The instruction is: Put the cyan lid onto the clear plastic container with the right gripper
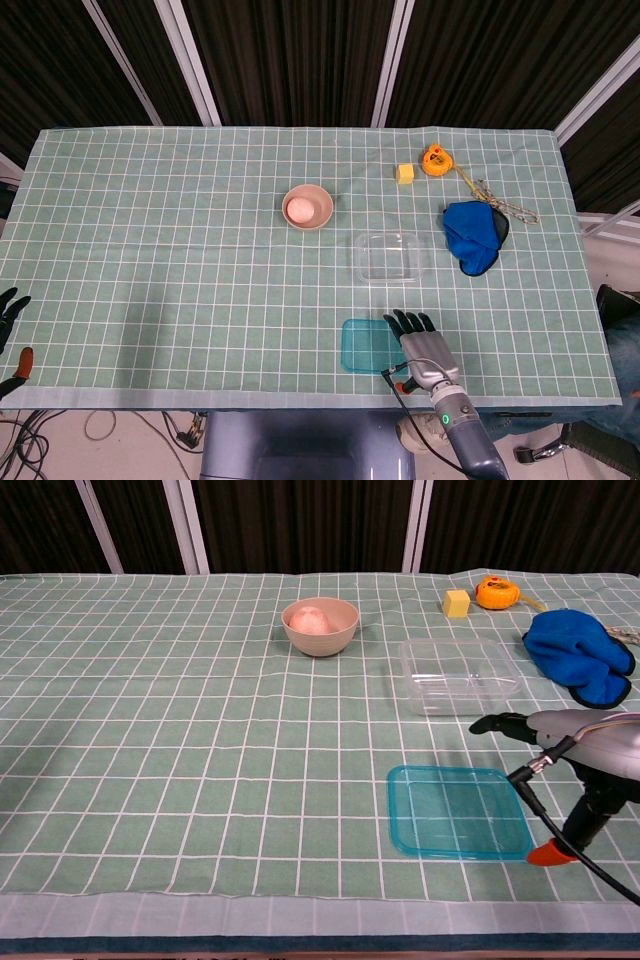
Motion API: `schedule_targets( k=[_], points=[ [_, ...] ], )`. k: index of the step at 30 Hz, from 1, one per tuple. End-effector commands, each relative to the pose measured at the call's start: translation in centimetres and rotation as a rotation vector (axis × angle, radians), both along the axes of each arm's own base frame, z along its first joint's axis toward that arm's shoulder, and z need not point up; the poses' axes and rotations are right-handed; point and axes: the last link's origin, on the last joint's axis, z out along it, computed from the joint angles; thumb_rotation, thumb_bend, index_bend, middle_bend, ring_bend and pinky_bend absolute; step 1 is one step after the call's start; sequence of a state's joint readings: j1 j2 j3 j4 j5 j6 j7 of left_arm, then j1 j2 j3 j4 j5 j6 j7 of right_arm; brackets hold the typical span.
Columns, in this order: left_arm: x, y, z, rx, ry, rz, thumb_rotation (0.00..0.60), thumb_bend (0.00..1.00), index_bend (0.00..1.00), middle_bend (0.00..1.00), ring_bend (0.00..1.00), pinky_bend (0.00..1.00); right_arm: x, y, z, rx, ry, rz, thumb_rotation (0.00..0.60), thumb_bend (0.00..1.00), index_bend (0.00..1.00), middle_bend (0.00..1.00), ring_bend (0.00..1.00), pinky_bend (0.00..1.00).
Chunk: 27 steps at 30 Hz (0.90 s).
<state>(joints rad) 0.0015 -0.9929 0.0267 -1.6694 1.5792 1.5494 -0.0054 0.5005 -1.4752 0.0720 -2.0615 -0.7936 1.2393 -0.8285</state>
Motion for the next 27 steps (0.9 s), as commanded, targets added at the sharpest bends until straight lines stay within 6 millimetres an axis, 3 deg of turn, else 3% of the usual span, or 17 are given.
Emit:
schedule_targets(
  k=[1, 12, 27],
  points=[
    [0.0, 0.0, 0.0, 0.000, 0.000, 0.002, 0.600, 0.52, 0.09, 0.00, 0.00, 0.00, 0.4, -0.4, -0.8, -0.006, -0.003, -0.007, 0.600, 0.15, 0.00, 0.03, 0.00, 0.00],
    [0.0, 0.0, 0.0, 0.000, -0.003, 0.006, 0.600, 0.52, 0.09, 0.00, 0.00, 0.00, 1.2, -1.1, -3.0, -0.003, 0.010, -0.023, 0.600, 0.15, 0.00, 0.05, 0.00, 0.00],
    [-0.1, 0.0, 0.0, -0.002, -0.007, 0.010, 0.600, 0.52, 0.09, 0.00, 0.00, 0.00, 1.7, -0.9, -4.3, -0.003, 0.034, -0.044, 0.600, 0.15, 0.00, 0.13, 0.00, 0.00]
  ],
)
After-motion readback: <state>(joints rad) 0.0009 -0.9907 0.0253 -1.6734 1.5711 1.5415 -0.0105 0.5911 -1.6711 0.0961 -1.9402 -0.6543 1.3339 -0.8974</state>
